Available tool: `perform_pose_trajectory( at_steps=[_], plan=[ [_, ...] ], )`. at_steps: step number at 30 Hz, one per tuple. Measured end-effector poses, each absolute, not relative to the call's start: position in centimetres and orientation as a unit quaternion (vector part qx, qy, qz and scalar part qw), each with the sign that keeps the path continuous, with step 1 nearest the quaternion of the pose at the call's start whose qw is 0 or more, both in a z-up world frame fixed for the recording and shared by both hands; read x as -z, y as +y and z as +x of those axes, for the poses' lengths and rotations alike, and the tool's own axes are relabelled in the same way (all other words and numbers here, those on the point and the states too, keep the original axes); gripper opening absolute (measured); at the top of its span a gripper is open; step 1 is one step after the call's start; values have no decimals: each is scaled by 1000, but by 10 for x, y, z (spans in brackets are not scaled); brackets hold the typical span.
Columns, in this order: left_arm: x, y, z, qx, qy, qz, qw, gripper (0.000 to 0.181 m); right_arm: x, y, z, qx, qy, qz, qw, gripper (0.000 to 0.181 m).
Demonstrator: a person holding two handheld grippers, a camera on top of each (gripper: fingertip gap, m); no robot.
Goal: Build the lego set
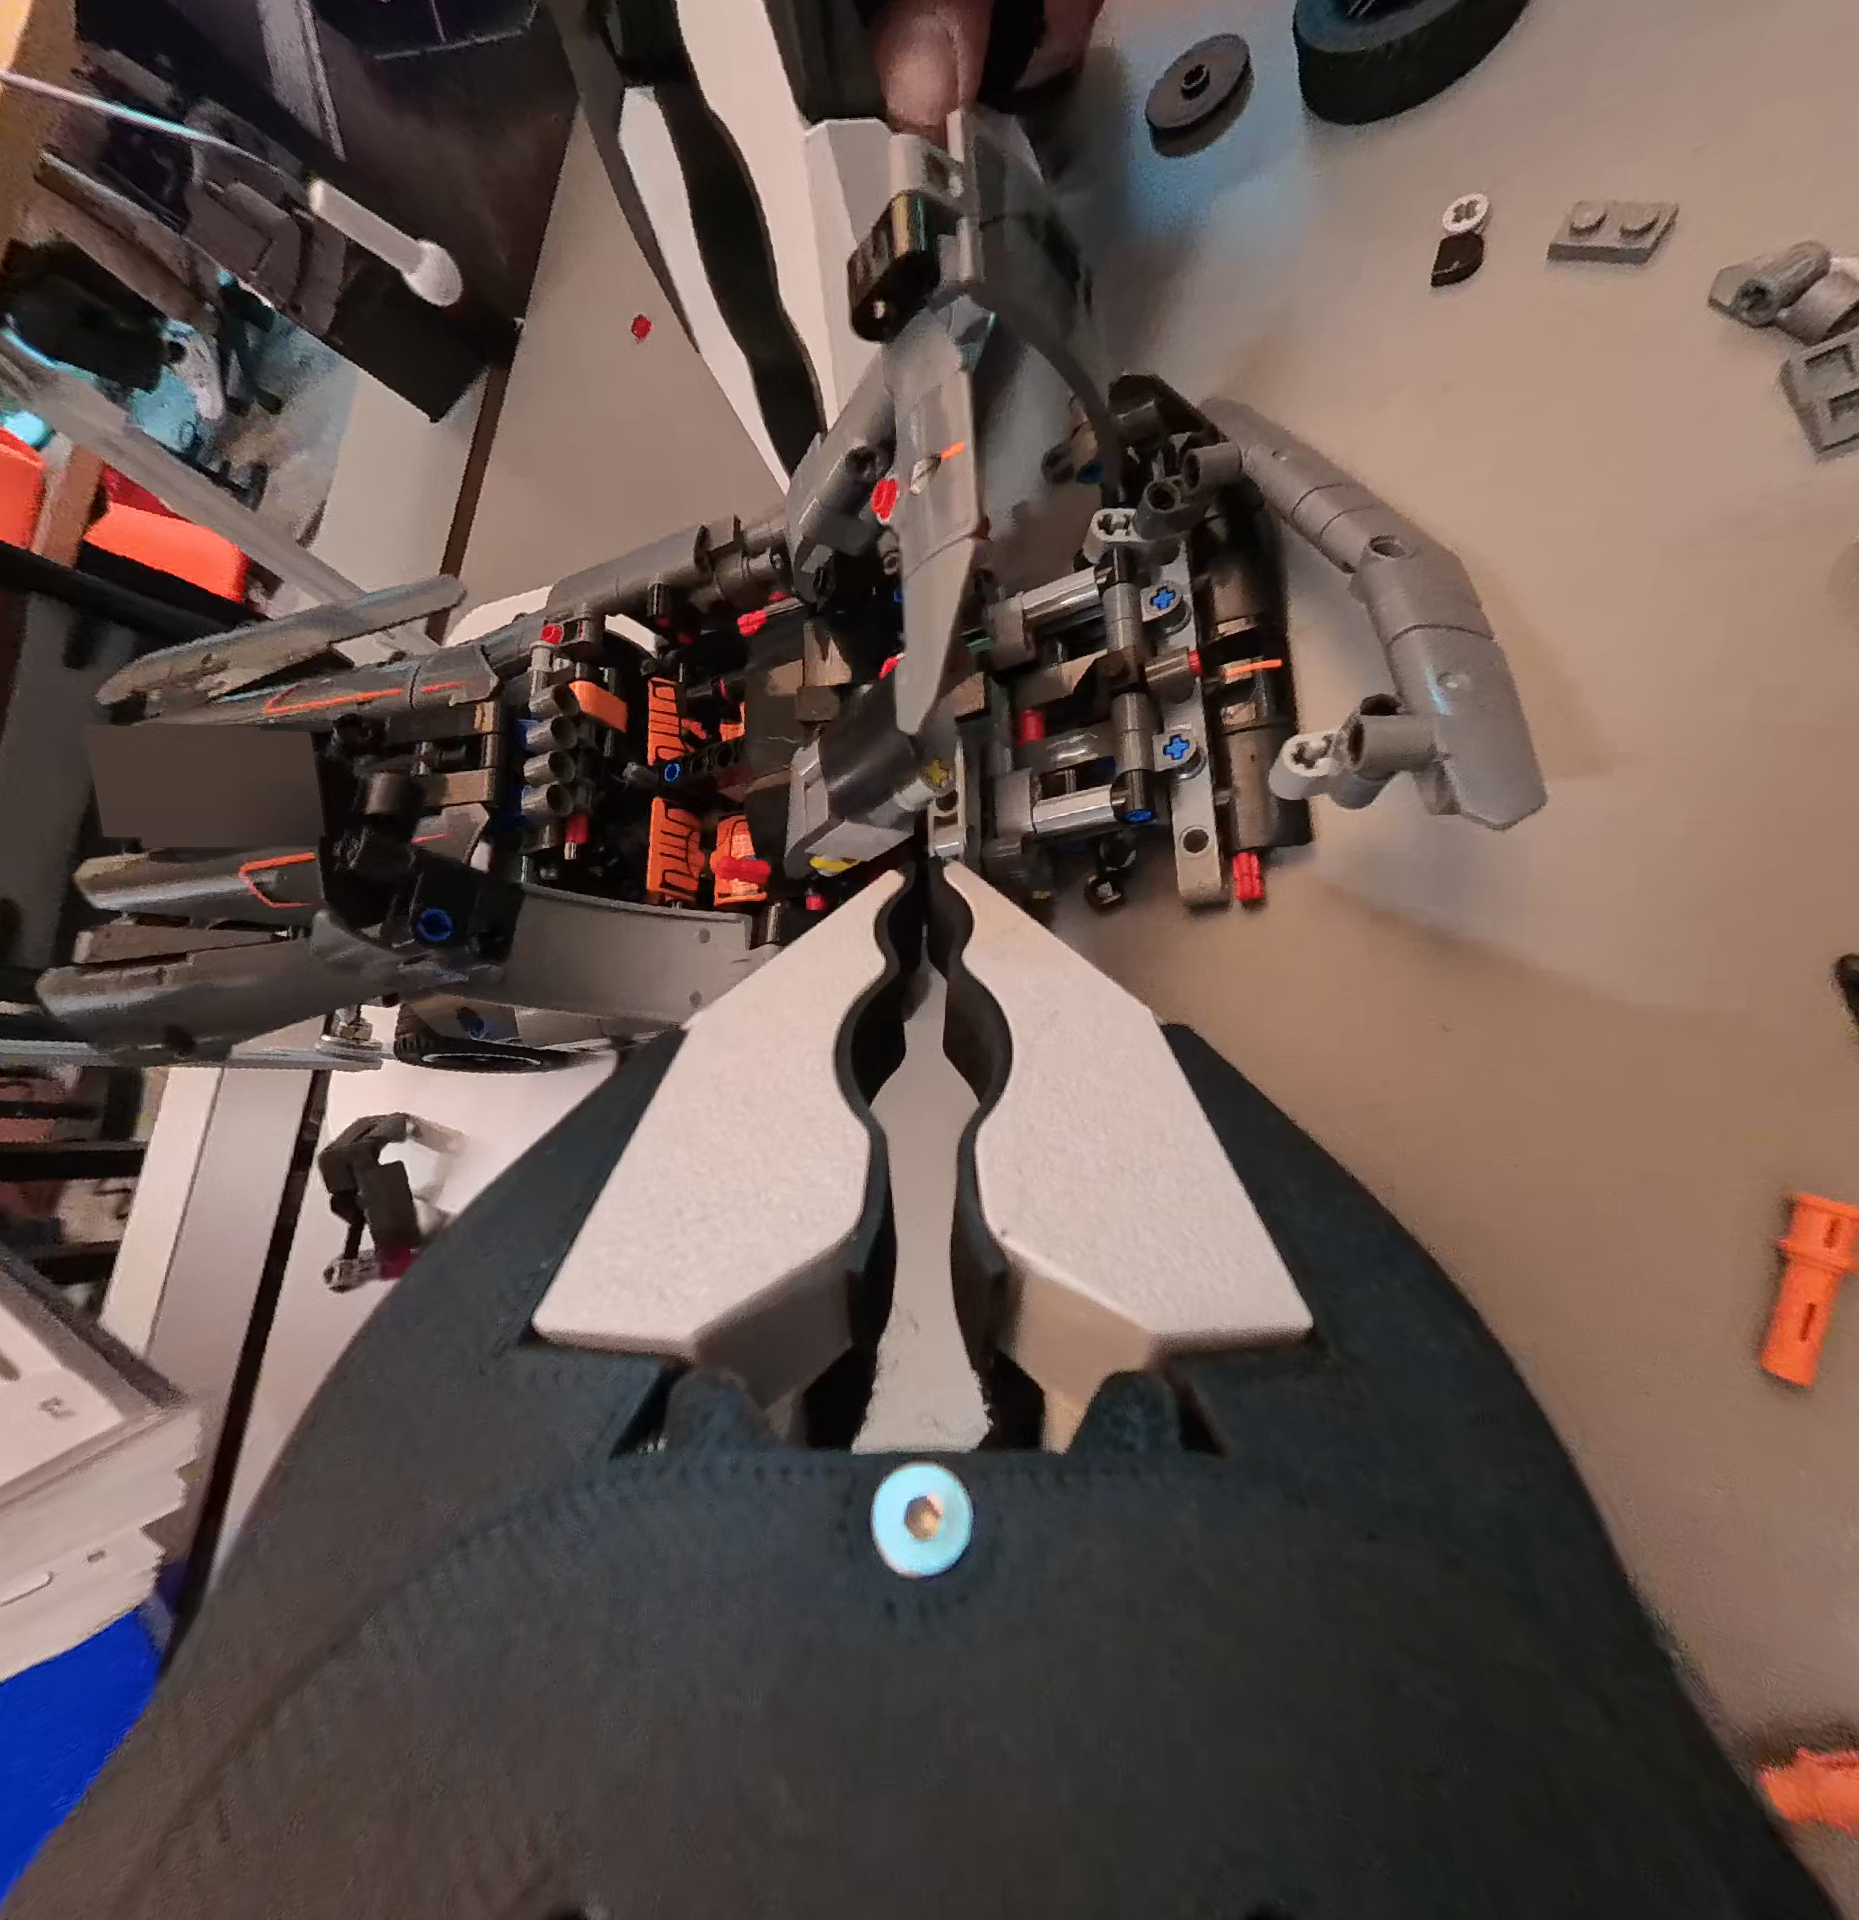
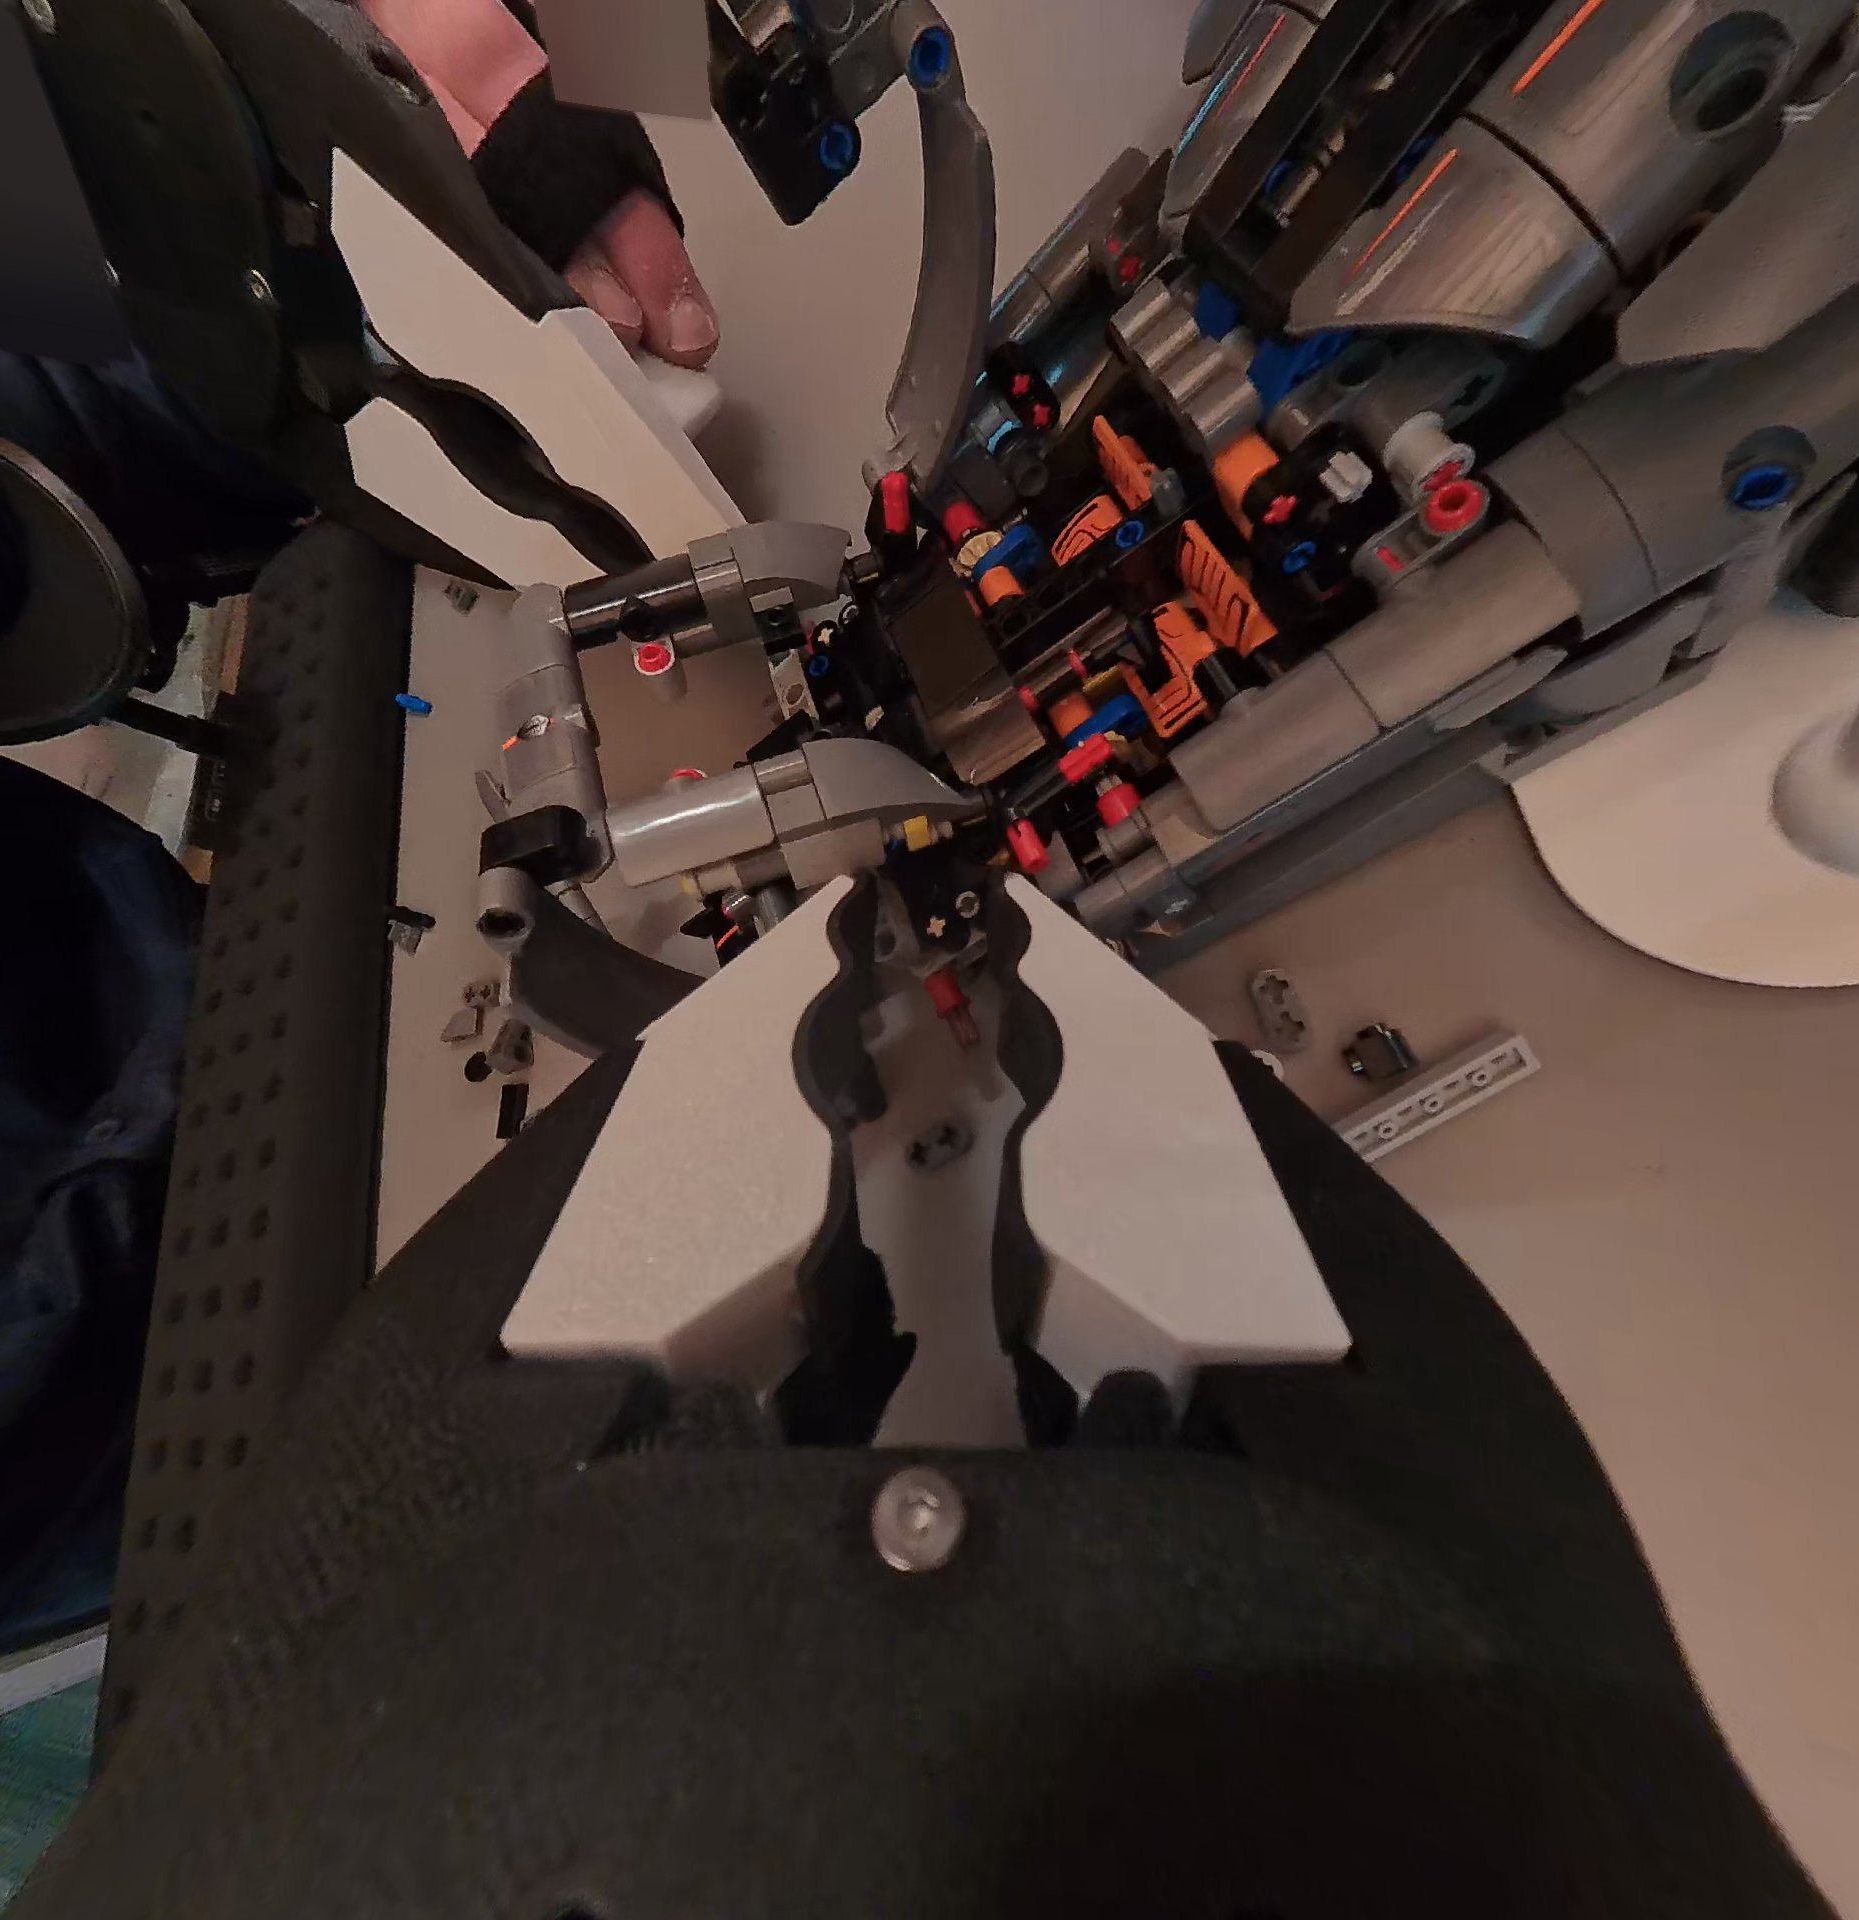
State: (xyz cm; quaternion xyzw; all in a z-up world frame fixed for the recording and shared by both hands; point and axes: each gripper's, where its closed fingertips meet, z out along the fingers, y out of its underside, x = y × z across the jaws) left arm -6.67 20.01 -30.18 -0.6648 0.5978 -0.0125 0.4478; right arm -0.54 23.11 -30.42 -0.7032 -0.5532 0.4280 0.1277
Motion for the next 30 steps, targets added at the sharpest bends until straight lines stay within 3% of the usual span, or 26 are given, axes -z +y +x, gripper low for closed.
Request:
perform_pose_trajectory(
  at_steps=[30],
  plan=[
    [306, 202, -71, 55, 578, -700, 417, 0, 307, 232, -10, -424, -540, -719, 104, 21]
  ],
)
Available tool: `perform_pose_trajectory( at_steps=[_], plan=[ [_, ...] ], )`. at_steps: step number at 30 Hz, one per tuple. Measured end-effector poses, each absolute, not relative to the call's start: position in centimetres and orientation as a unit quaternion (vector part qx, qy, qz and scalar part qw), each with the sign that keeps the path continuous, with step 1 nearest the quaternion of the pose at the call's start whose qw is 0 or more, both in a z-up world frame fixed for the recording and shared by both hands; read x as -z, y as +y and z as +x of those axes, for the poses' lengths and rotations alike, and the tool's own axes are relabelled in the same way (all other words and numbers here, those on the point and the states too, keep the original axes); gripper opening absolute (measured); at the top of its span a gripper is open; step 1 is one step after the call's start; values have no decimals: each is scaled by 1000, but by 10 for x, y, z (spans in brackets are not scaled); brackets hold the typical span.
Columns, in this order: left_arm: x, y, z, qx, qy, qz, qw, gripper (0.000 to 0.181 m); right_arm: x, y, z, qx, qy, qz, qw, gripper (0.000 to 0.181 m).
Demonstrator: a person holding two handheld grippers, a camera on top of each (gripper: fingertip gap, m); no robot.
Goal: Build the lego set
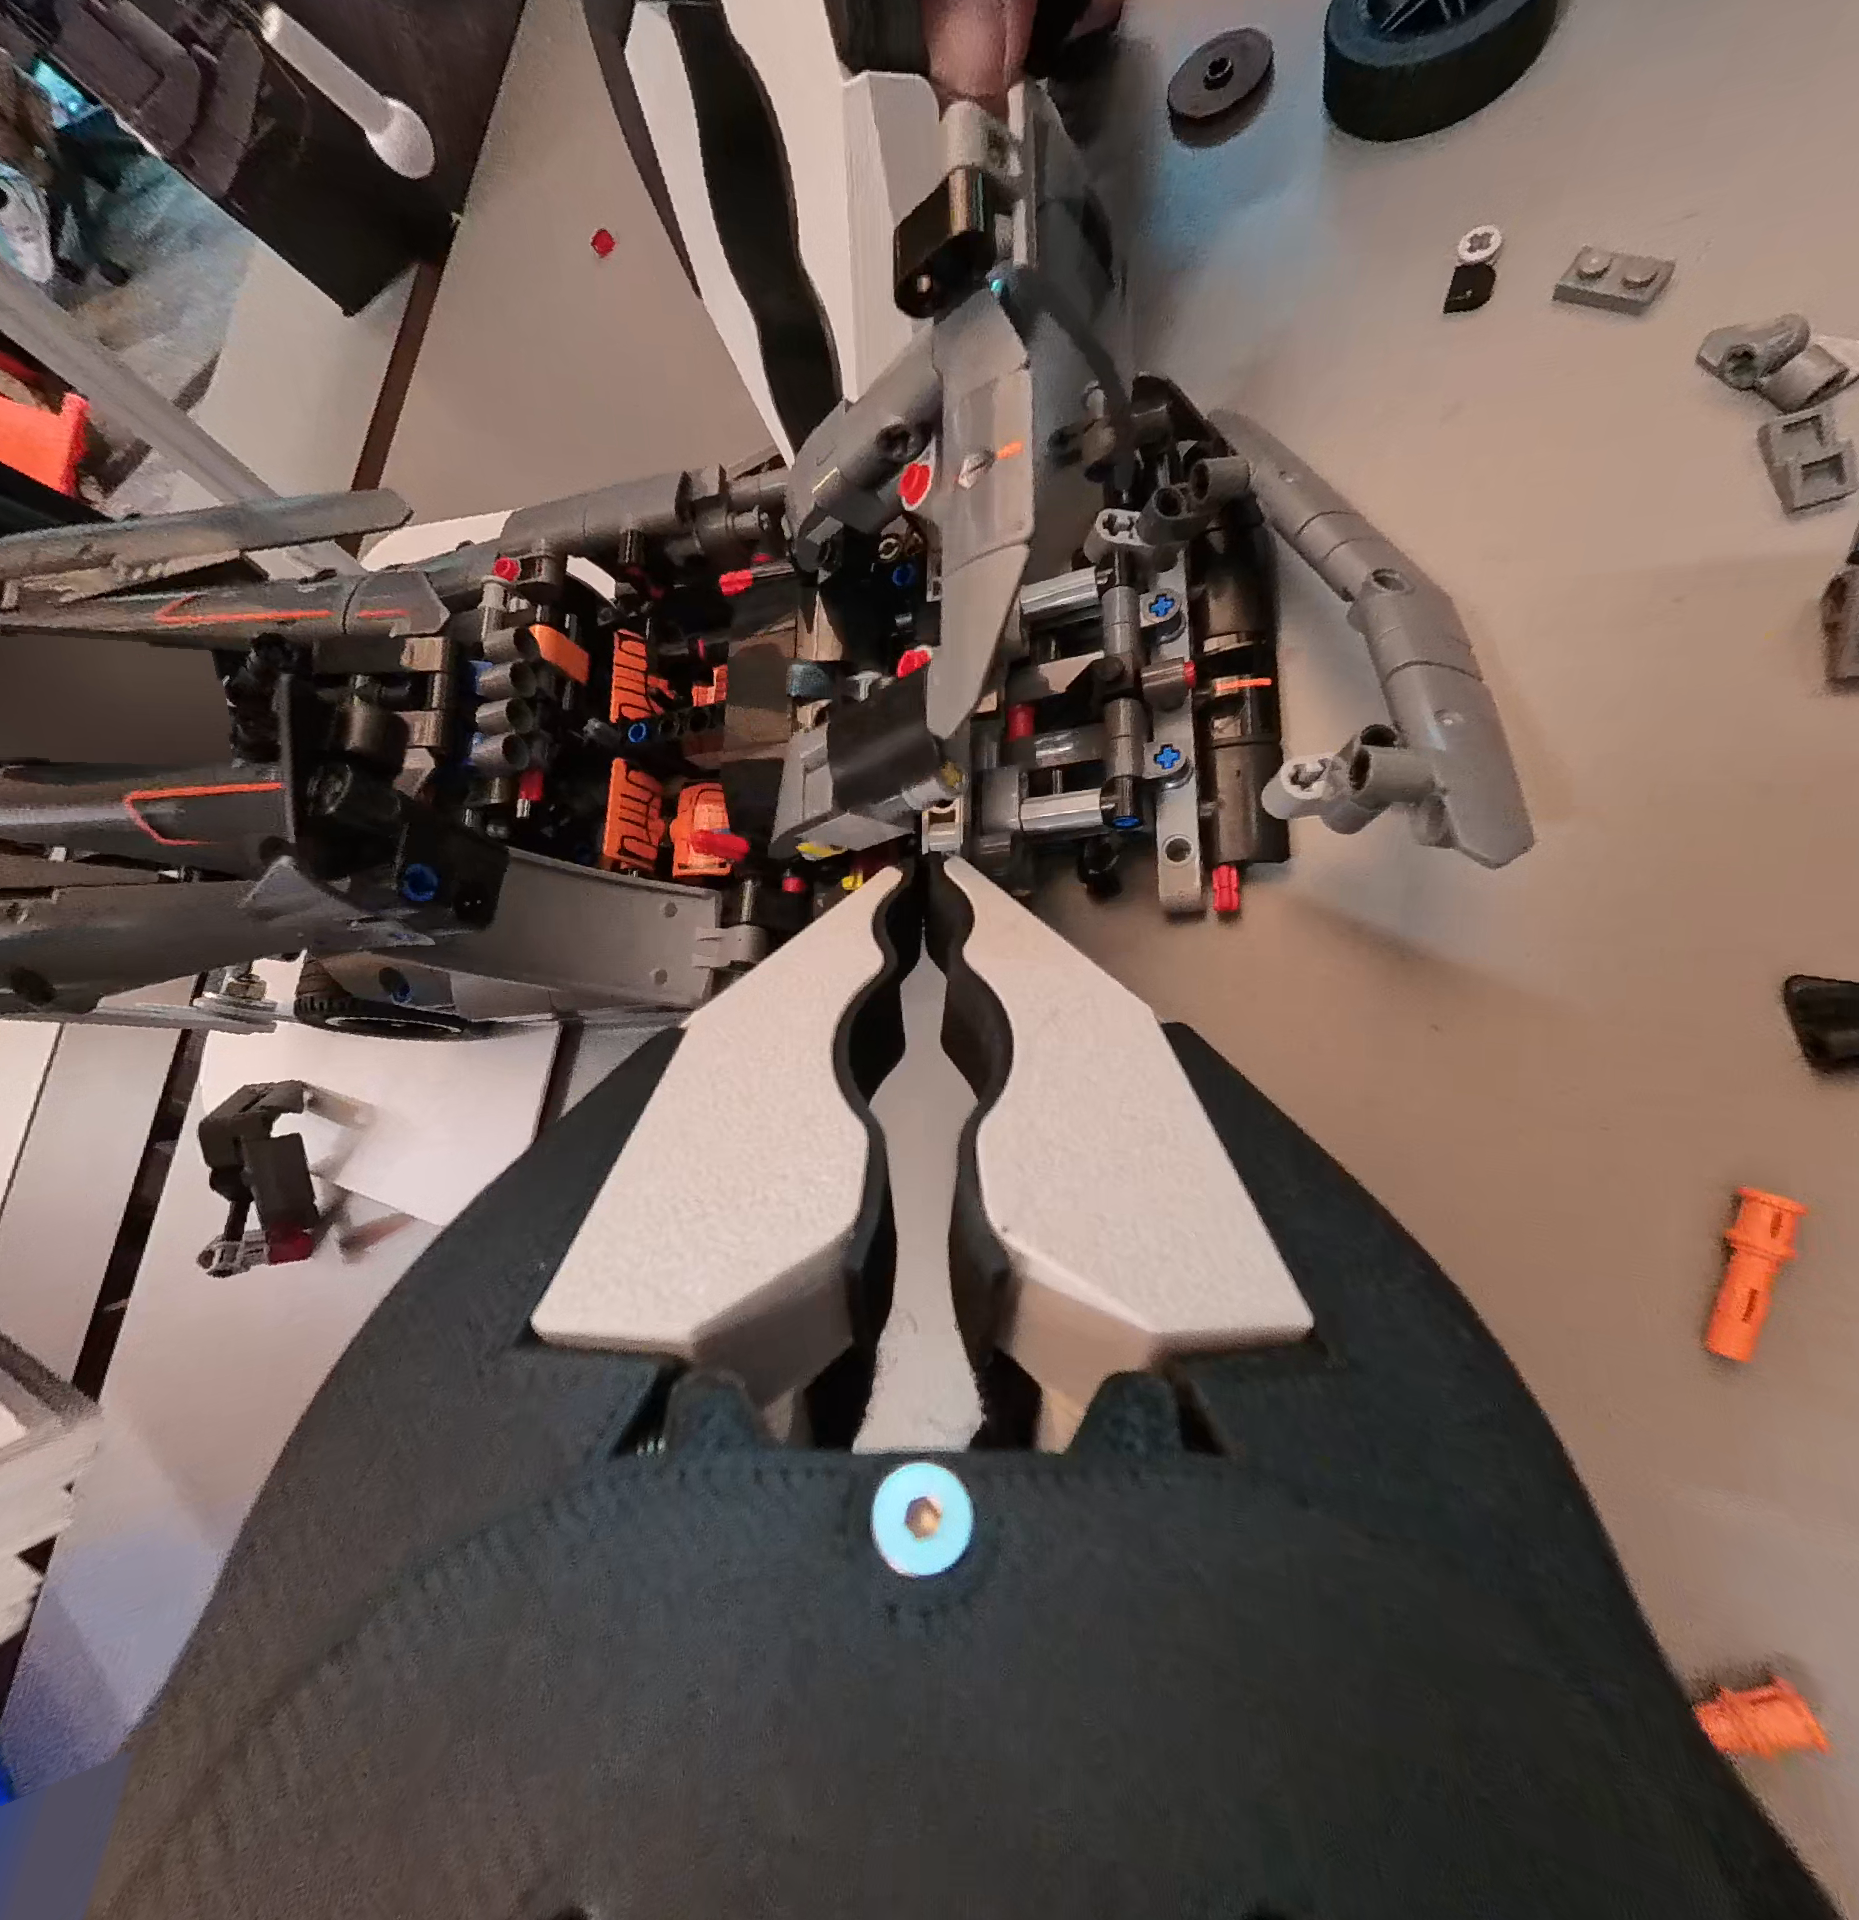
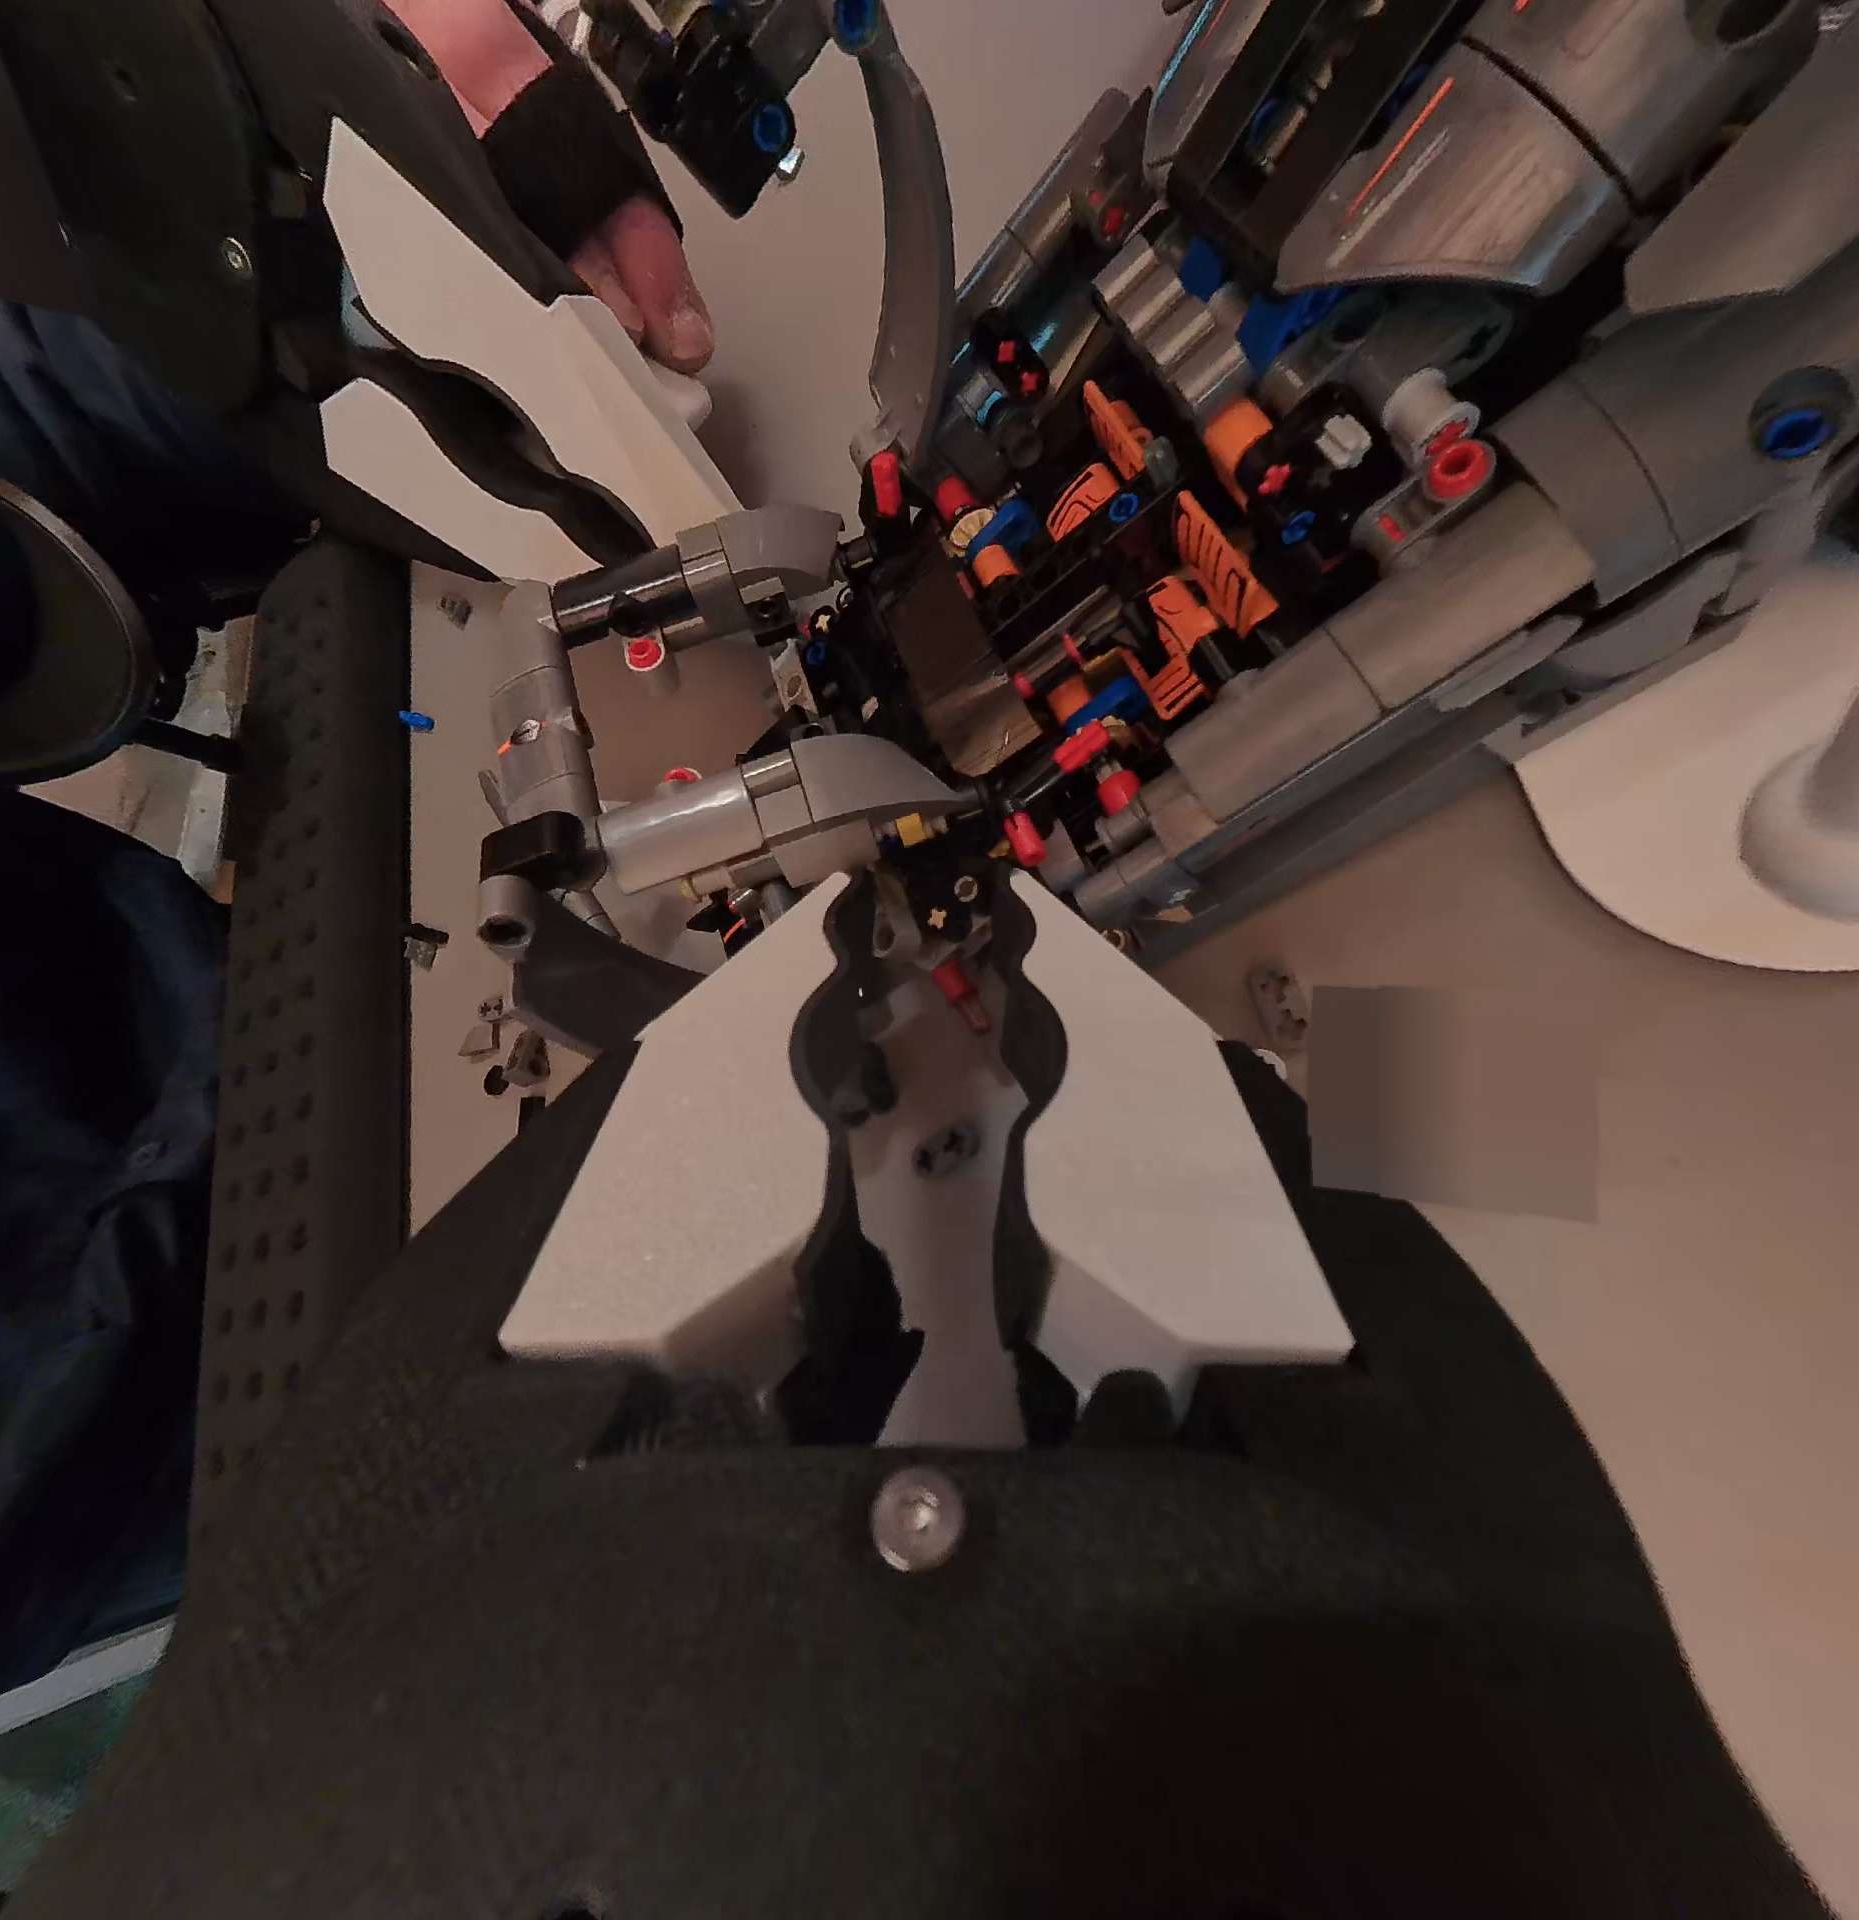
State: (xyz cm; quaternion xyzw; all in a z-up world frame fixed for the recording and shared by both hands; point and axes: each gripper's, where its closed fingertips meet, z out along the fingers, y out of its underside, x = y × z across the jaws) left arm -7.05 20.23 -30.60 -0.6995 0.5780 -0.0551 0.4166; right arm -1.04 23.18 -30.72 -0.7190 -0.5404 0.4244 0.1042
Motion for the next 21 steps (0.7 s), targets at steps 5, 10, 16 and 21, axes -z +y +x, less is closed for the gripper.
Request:
perform_pose_trajectory(
  at_steps=[5, 10, 16, 21],
  plan=[
    [307, 203, -71, 59, 578, -706, 404, 0, 308, 234, -11, -432, -536, -719, 99, 20],
    [307, 203, -71, 51, 583, -707, 396, 0, 308, 234, -10, -435, -534, -719, 95, 19],
    [307, 204, -71, 50, 583, -697, 413, 0, 307, 234, -6, -428, -536, -721, 99, 19],
    [306, 205, -70, 6, 603, -673, 430, 0, 306, 233, -6, -426, -539, -718, 108, 19]
  ],
)
